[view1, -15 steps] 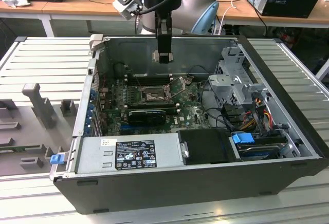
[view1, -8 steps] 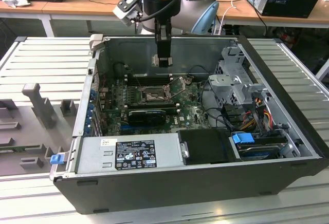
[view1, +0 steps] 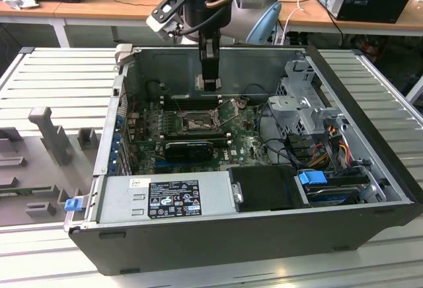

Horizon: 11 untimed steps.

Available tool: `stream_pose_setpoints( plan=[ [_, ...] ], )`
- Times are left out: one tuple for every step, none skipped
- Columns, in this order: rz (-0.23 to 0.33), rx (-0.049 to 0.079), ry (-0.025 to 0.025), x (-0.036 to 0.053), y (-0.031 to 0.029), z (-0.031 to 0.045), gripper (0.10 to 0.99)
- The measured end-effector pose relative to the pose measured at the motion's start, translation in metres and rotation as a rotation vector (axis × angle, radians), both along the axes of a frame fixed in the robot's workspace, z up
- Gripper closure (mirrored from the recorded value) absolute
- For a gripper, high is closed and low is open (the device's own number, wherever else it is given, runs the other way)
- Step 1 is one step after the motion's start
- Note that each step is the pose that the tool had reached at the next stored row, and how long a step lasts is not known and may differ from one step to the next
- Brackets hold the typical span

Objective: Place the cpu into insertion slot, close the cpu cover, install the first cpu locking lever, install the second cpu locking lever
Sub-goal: 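Place the cpu into insertion slot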

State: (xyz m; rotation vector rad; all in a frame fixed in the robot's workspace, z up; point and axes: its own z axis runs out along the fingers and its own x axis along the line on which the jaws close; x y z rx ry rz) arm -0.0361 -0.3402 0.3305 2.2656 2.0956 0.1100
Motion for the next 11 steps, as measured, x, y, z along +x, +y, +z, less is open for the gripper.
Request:
stream_pose_setpoints(
  plan=[
    [0.0, 0.0, 0.0, 0.0, 0.0, -0.001, 0.557],
    [0.0, 0.0, 0.0, 0.0, 0.0, -0.002, 0.557],
    [0.0, 0.0, 0.0001, 0.0, 0.0, -0.0032, 0.557],
    [0.0, 0.0, 0.0002, 0.0, 0.0, -0.004, 0.557],
    [0.0, 0.0, 0.0003, 0.0, 0.0, -0.0047, 0.557],
    [0.0, 0.0, 0.0004, 0.0, 0.0, -0.0062, 0.557],
    [0.0, 0.0, 0.0005, 0.0, 0.0, -0.0072, 0.557],
    [0.0, 0.0, 0.0006, 0.0, 0.0, -0.0079, 0.557],
    [0.0, 0.0, 0.0007, 0.0, 0.0, -0.0097, 0.557],
    [0.0, 0.0, 0.0007, 0.0, 0.0, -0.0105, 0.557],
    [0.0, 0.0, 0.0008, 0.0, 0.0, -0.0113, 0.557]
  ],
)
